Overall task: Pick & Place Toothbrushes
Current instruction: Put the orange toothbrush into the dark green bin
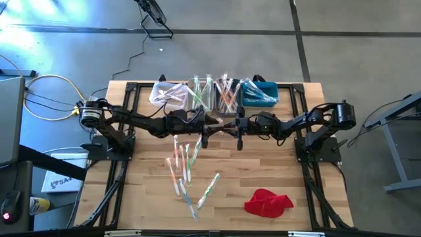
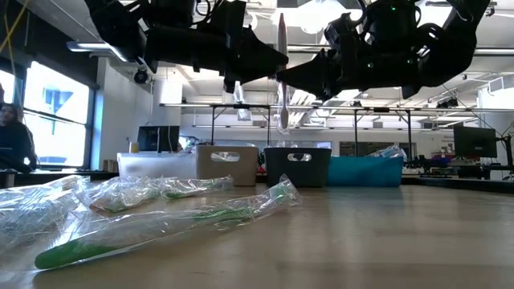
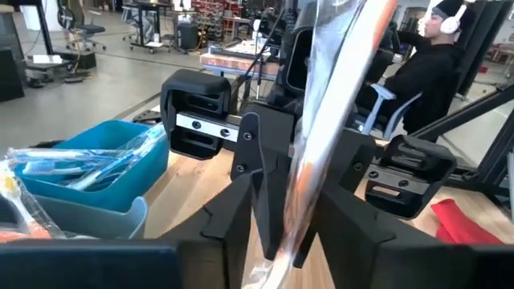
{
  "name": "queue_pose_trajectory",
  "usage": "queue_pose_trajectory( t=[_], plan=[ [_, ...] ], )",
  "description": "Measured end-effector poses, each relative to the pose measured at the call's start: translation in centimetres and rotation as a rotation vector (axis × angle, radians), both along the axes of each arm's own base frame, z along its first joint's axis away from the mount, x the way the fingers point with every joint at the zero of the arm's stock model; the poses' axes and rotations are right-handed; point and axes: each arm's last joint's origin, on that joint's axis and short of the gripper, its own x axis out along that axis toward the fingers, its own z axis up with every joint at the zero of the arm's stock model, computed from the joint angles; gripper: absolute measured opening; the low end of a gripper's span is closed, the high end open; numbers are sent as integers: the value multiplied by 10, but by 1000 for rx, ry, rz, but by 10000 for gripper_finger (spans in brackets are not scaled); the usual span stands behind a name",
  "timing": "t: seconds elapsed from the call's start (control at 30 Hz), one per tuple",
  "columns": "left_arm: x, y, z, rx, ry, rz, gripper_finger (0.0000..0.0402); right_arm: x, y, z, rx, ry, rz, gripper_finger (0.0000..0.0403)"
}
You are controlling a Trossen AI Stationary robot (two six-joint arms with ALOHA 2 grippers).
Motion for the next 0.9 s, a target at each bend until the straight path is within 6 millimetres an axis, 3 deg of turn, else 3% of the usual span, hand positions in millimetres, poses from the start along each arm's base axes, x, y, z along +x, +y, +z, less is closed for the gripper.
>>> queue_pose_trajectory(
  t=[0.9],
  plan=[
    [0, 0, -4, 8, 42, -1, 136, 0, -1, -1, 5, 14, -46, 30]
  ],
)
